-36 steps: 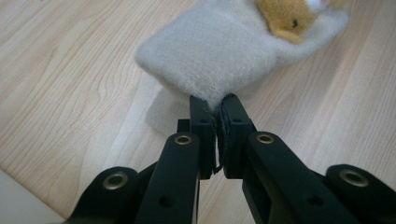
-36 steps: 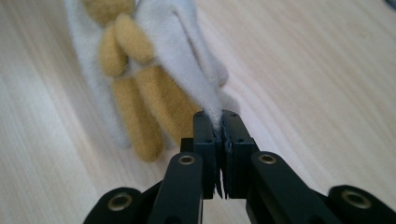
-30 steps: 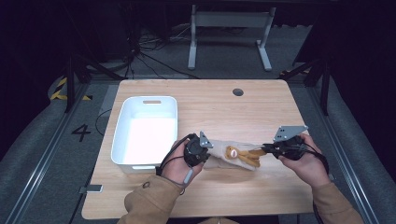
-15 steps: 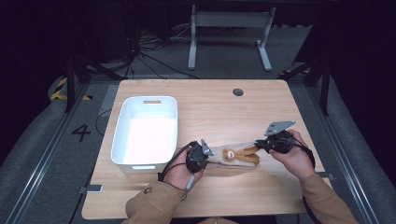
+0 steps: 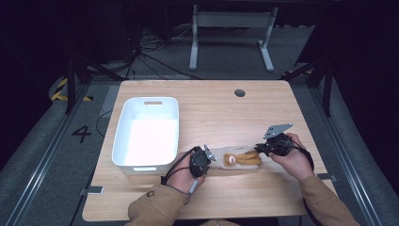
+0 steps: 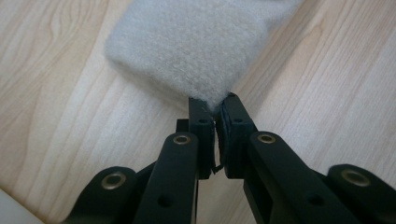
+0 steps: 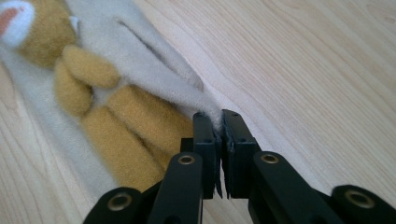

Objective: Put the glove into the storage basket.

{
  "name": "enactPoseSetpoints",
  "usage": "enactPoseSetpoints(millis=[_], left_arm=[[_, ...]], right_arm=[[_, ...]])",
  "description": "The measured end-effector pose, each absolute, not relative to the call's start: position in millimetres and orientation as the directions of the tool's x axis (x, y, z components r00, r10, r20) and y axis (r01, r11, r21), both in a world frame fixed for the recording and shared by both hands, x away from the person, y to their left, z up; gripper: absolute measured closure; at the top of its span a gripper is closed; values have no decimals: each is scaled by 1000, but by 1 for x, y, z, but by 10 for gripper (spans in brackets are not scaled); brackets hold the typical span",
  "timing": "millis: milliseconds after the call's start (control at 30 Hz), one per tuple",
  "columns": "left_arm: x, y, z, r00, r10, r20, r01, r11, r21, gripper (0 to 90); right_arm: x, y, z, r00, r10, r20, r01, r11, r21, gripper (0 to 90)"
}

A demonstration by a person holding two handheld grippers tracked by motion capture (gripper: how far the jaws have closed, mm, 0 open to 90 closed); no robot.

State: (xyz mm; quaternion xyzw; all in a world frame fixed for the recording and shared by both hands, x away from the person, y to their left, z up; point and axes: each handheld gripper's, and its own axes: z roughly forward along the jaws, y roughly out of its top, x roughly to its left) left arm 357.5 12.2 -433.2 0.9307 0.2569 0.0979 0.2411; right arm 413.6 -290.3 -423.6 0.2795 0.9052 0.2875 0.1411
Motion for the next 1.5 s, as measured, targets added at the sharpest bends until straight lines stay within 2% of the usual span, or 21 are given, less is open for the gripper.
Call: enactPoseSetpoints(millis=[167,300,367,433,533,700,933,1100,1133,1267,1300,1333,1433,1467,1500], left_arm=[[358,12,-434,854,519,34,446,-765,464,845],[358,14,-430,854,520,23,455,-767,453,779],[358,15,-426,850,525,37,454,-766,454,663],[358,18,-418,854,519,33,455,-777,435,457],[357,21,-408,854,520,20,455,-765,456,406],[356,21,-389,858,513,35,426,-748,509,375],[359,9,-375,873,488,27,394,-735,551,373],[365,2,-369,890,456,27,362,-741,566,350],[367,1,-369,891,452,31,357,-742,567,334],[374,-3,-368,900,434,35,339,-750,568,325],[375,-4,-368,902,430,37,336,-753,565,322],[377,-5,-368,903,428,37,335,-754,565,322],[383,-7,-369,909,417,28,325,-747,580,321],[385,-8,-370,912,409,22,321,-748,581,322],[387,-9,-371,913,408,14,324,-745,583,322]], right_arm=[[414,-291,-425,-800,593,-87,429,668,608,824],[416,-296,-427,-785,610,-107,434,665,607,741],[416,-300,-426,-775,622,-111,442,660,607,742],[415,-307,-422,-763,637,-111,454,649,611,765],[413,-311,-419,-751,651,-109,462,636,619,794],[404,-322,-410,-731,673,-111,466,612,639,834],[394,-337,-407,-712,698,-75,489,570,660,800],[390,-350,-409,-697,717,-26,530,538,655,719],[389,-354,-411,-689,724,23,553,506,662,691],[388,-358,-412,-680,730,71,580,475,662,659],[387,-361,-413,-677,733,62,574,473,668,602],[387,-361,-413,-677,733,62,574,473,668,602],[387,-363,-414,-684,727,54,569,486,664,518],[387,-364,-415,-682,728,71,583,483,653,446],[387,-364,-415,-682,728,71,583,483,653,446]])
